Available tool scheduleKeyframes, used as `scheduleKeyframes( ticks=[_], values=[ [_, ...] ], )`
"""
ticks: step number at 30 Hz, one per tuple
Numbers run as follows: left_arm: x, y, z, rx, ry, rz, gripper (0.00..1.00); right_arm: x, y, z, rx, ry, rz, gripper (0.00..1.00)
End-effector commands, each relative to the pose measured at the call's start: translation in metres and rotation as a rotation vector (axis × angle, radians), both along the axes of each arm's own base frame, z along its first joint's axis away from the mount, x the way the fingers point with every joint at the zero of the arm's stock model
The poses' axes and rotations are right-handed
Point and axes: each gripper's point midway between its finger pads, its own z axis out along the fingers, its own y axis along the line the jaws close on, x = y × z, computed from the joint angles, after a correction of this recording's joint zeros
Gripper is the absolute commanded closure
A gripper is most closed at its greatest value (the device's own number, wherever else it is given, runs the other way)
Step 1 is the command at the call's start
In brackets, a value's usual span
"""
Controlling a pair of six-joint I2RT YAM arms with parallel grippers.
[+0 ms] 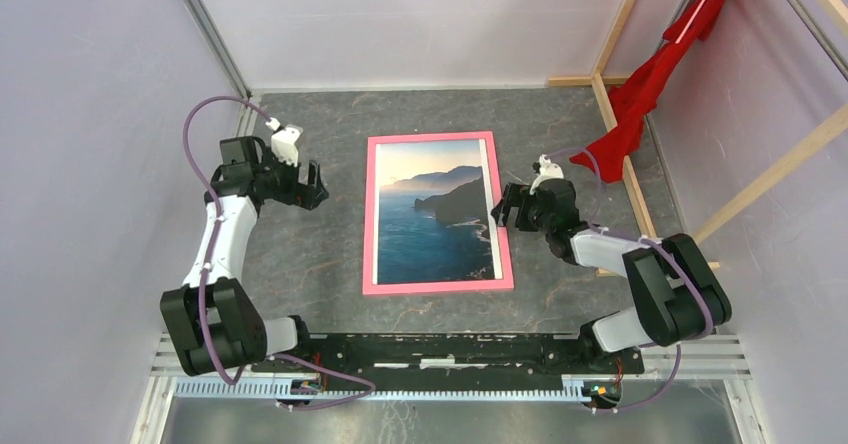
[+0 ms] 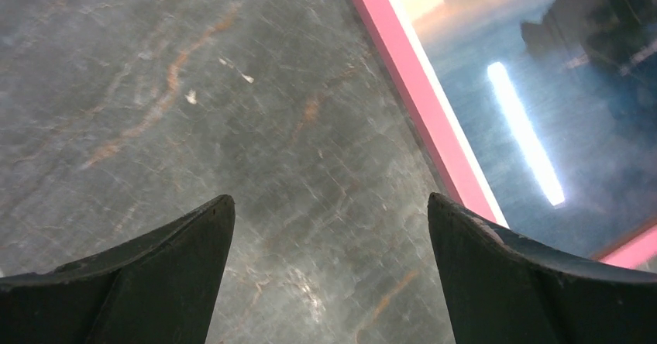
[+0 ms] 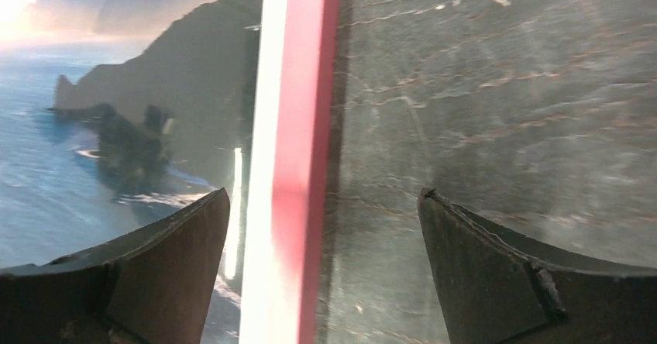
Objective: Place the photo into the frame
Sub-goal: Turn over the photo frame at the center of the board, then reset both arms
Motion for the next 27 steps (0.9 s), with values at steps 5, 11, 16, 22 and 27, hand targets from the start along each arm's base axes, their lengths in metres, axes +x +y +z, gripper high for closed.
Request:
scheduleKeyframes(
  ticks=[5,11,16,22,27],
  values=[
    [0.042,0.030,0.016,-0.039,-0.200,0.315,0.00,0.019,-0.075,0.061,-0.325,-0.188,-0.247,0.02],
    [0.067,0.038,-0.006,-0.076,-0.301,0.396,0.00,0.004,-0.145,0.080,-0.578,-0.346,-0.498,0.02],
    [0.071,0.021,-0.020,-0.171,-0.374,0.363,0.00,-0.029,-0.194,0.080,-0.651,-0.424,-0.708,0.02],
    [0.066,0.006,-0.035,-0.180,-0.466,0.318,0.00,-0.050,-0.229,0.077,-0.646,-0.472,-0.841,0.02],
    [0.051,-0.025,-0.047,-0.110,-0.589,0.191,0.00,-0.057,-0.233,0.060,-0.689,-0.451,-0.815,0.02]
  ],
)
